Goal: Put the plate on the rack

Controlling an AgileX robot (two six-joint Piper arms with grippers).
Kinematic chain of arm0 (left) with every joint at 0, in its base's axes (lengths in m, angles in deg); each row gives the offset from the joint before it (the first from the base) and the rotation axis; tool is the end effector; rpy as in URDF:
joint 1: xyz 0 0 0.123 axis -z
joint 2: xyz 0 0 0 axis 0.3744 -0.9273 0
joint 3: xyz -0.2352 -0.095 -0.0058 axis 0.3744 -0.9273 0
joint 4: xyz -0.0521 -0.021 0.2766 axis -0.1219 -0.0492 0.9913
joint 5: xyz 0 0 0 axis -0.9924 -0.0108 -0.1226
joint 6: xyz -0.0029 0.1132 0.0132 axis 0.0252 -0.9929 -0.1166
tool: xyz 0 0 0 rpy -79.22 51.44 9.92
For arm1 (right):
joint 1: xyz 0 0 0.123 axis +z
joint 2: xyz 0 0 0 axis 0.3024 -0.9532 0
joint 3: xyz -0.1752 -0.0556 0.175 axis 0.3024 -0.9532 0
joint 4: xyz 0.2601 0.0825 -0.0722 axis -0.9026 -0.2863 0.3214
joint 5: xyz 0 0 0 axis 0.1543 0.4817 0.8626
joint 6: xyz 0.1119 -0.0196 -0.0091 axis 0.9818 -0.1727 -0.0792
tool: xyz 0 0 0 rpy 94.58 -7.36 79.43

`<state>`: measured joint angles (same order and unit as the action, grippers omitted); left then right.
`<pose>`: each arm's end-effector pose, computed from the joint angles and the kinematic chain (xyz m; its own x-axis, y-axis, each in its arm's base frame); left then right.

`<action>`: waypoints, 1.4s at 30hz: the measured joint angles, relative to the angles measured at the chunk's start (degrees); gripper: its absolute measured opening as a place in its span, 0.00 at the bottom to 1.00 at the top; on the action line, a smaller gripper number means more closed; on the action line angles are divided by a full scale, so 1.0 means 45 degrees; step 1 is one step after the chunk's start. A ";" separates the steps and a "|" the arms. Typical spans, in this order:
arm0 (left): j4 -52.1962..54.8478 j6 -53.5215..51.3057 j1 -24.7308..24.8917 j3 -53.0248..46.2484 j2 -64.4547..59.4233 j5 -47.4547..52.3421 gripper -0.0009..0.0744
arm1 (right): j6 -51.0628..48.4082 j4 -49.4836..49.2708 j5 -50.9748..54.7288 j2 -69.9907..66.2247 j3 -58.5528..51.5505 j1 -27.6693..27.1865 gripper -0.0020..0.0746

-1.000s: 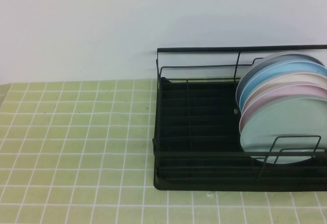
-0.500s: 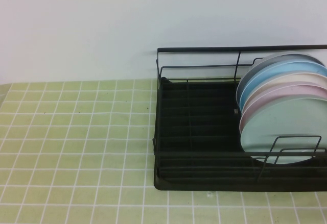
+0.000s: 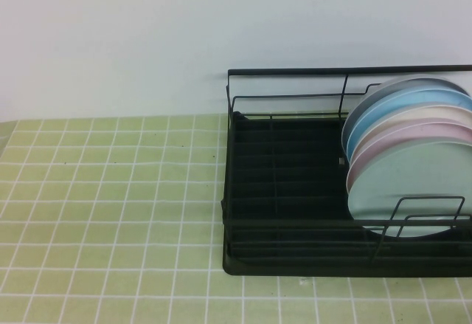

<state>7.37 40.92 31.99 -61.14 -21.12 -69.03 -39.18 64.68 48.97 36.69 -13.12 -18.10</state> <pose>0.1386 0.0084 0.3230 0.1827 0.0302 -0.9827 -0.1192 0.9928 0.0084 0.1377 -0.0006 0.1693 -0.2369 -0.0121 -0.9715 0.0002 0.9999 -0.0125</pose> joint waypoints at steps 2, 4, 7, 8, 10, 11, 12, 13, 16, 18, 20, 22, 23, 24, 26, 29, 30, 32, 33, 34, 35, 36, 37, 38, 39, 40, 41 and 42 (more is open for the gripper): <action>0.0000 0.0053 -0.0370 0.0000 0.0000 -0.0469 0.01 | 0.0000 0.0000 -0.0070 0.0000 0.0000 0.0000 0.04; 0.0025 0.0053 -0.0564 0.0000 0.0000 -0.0644 0.01 | 0.0000 0.0000 -0.0286 0.0000 -0.0024 0.0000 0.04; -0.0002 0.0053 -0.0583 -0.0032 0.0036 -0.0645 0.01 | -0.0036 0.0000 -0.0281 0.0000 -0.0024 0.0000 0.04; -0.0002 0.0053 -0.0583 -0.0117 0.0125 -0.0617 0.01 | -0.0036 0.0000 -0.0281 0.0000 -0.0024 0.0000 0.04; -0.0347 -0.0004 -0.0583 -0.0280 0.0362 -0.0364 0.01 | -0.0036 0.0000 -0.0281 0.0000 -0.0024 0.0000 0.04; -0.0886 -0.0143 -0.0583 -0.0380 0.0561 -0.0133 0.01 | -0.0036 0.0000 -0.0281 0.0000 -0.0024 0.0000 0.04; -0.2048 -0.0461 -0.0583 -0.0474 0.0844 0.0362 0.01 | -0.0036 0.0000 -0.0281 0.0000 -0.0024 0.0000 0.04; -0.3682 -0.1085 -0.0583 -0.0535 0.1147 0.1073 0.01 | -0.0036 0.0000 -0.0281 0.0000 -0.0024 0.0000 0.04; -0.8060 -0.4369 -0.0583 -0.0671 0.2006 0.2908 0.01 | 0.0000 0.0000 -0.0281 0.0000 -0.0024 0.0000 0.04; -1.0453 -0.7392 -0.0583 -0.0903 0.2534 0.3211 0.01 | 0.0000 0.0000 -0.0281 0.0000 -0.0024 0.0000 0.04; -1.2127 -0.9496 -0.0583 -0.1261 0.2854 0.3113 0.01 | 0.0000 0.0000 -0.0281 0.0027 -0.0024 0.0000 0.04; -1.3745 -1.1274 -0.0583 -0.1757 0.2854 0.2803 0.01 | 0.0000 0.0000 -0.0281 0.0027 -0.0024 0.0000 0.04; -1.4318 -1.1906 -0.0583 -0.1973 0.2854 0.2527 0.01 | 0.0000 0.0000 -0.0281 0.0027 -0.0024 0.0000 0.04; -1.4957 -1.2665 -0.0583 -0.2289 0.2854 0.2162 0.01 | -0.0061 0.0000 -0.0281 0.0027 -0.0024 0.0000 0.04; -1.6050 -1.4112 -0.0583 -0.2922 0.2854 0.1484 0.01 | -0.0061 0.0000 -0.0281 -0.0023 -0.0024 0.0000 0.04; -1.6997 -1.5651 -0.0583 -0.4027 0.2854 0.0625 0.01 | -0.0038 0.0000 -0.0281 -0.0054 -0.0024 0.0000 0.04; -1.7149 -1.5813 -0.0599 -0.4385 0.2854 0.0497 0.01 | -0.0038 0.0000 -0.0281 -0.0054 -0.0024 0.0000 0.04; -1.7191 -1.5978 -0.0665 -0.5026 0.2854 0.0421 0.01 | -0.0038 0.0000 -0.0281 -0.0054 -0.0024 0.0000 0.04; -1.7260 -1.5978 -0.0774 -0.5219 0.2854 0.0133 0.01 | -0.0038 0.0000 -0.0281 -0.0054 -0.0024 0.0000 0.04; -1.7228 -1.5978 -0.0813 -0.5194 0.2875 0.0016 0.01 | 0.0002 0.0000 -0.0281 -0.0032 -0.0024 0.0000 0.04; -1.7260 -1.6068 -0.0933 -0.5194 0.2875 0.0135 0.01 | 0.0028 0.0000 -0.0281 -0.0032 -0.0024 0.0000 0.04; -1.7261 -1.5978 -0.0995 -0.5194 0.2875 0.0135 0.01 | 0.0000 0.0000 -0.0281 -0.0032 -0.0024 0.0000 0.04; -1.7288 -1.5978 -0.1053 -0.5194 0.2875 0.0108 0.01 | 0.0000 0.0000 -0.0281 -0.0032 -0.0024 0.0000 0.04; -1.7288 -1.5978 -0.1049 -0.5194 0.2875 0.0108 0.01 | 0.0000 0.0000 -0.0281 -0.0032 -0.0024 0.0000 0.04; -1.7288 -1.5978 -0.1049 -0.5194 0.2875 0.0108 0.01 | 0.0000 0.0000 -0.0281 -0.0011 -0.0024 0.0000 0.04; -1.7288 -1.5978 -0.1049 -0.5194 0.2875 0.0108 0.01 | 0.0000 0.0000 -0.0281 -0.0011 -0.0024 0.0000 0.04; -1.7288 -1.5978 -0.1049 -0.5194 0.2875 0.0108 0.01 | 0.0000 0.0000 -0.0281 -0.0011 -0.0024 0.0000 0.04; -1.7288 -1.5978 -0.1049 -0.5194 0.2875 0.0108 0.01 | 0.0000 0.0000 -0.0281 -0.0011 -0.0024 0.0000 0.04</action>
<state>-70.42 -30.98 27.27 -84.51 -8.19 -68.54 -39.18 64.68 47.70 36.64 -13.22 -18.10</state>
